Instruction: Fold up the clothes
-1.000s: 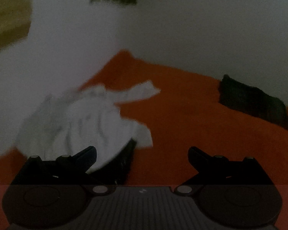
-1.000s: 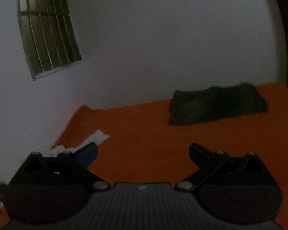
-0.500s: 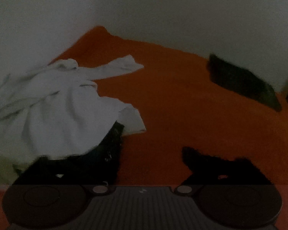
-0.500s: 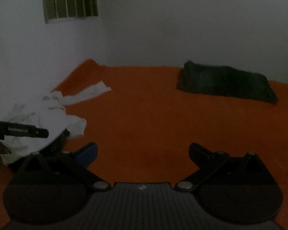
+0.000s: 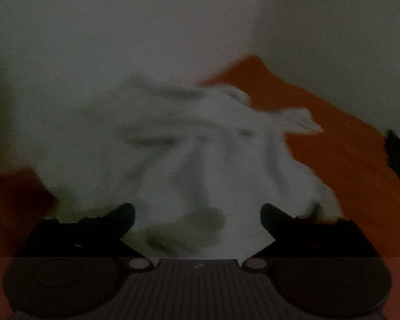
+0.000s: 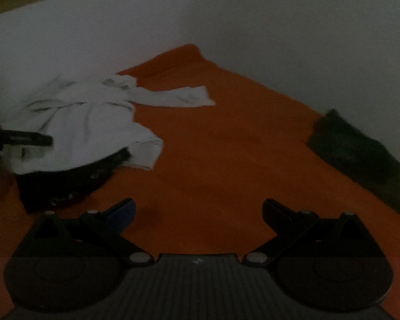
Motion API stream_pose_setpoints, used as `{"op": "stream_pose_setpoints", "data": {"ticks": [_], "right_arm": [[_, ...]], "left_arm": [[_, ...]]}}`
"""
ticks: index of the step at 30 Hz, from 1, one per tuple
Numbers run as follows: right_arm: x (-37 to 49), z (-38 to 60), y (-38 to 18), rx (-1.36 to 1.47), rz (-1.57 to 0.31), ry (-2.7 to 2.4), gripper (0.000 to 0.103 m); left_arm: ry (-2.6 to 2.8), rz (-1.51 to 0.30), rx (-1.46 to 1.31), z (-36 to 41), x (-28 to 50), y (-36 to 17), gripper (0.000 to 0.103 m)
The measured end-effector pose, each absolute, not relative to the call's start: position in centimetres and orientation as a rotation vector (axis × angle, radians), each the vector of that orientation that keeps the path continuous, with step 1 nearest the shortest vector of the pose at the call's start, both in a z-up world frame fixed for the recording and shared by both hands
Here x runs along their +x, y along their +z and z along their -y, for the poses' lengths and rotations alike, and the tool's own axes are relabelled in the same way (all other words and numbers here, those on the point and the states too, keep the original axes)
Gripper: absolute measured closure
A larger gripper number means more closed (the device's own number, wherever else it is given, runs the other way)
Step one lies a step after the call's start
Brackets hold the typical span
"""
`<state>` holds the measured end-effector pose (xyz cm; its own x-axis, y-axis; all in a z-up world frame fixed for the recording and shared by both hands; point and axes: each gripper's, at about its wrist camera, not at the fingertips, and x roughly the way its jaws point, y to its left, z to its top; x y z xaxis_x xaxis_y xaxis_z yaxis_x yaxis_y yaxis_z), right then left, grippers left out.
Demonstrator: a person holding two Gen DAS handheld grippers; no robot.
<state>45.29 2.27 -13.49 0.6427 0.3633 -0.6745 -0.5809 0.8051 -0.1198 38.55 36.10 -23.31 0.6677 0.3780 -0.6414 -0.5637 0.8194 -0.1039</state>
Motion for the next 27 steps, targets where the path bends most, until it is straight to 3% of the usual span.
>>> {"op": "stream_pose_setpoints", "data": {"ticks": [4, 8, 9, 12, 18, 22, 27], "right_arm": [[45.6, -5.2, -14.9, -0.280, -0.653, 0.632, 0.000], [45.0, -6.7, -16.7, -0.187, -0.677, 0.670, 0.000], [44.7, -6.9, -17.2, -0.166, -0.694, 0.676, 0.000], [43.7, -6.9, -18.4, -0.123, -0.739, 0.694, 0.000], [42.7, -4.2, -18.0, -0.096, -0.757, 0.678, 0.000], [43.6, 1.0, -15.3, -0.015, -0.717, 0.577, 0.000], [43.3, 10.9, -11.3, 0.094, -0.646, 0.384, 0.000]], "left_arm": [[0.620, -0.676, -0.340, -39.6, 38.0, -23.3, 0.000], [0.624, -0.790, -0.178, -40.8, 40.7, -26.0, 0.000], [0.608, -0.823, -0.164, -41.0, 41.4, -27.0, 0.008], [0.579, -0.793, -0.159, -40.4, 42.0, -27.1, 0.090], [0.369, -0.529, -0.263, -33.9, 41.2, -17.4, 0.093], [0.051, -0.446, -0.238, -24.4, 44.3, -10.0, 0.095], [-0.345, -0.421, -0.167, -8.7, 47.8, -4.7, 0.096]]}}
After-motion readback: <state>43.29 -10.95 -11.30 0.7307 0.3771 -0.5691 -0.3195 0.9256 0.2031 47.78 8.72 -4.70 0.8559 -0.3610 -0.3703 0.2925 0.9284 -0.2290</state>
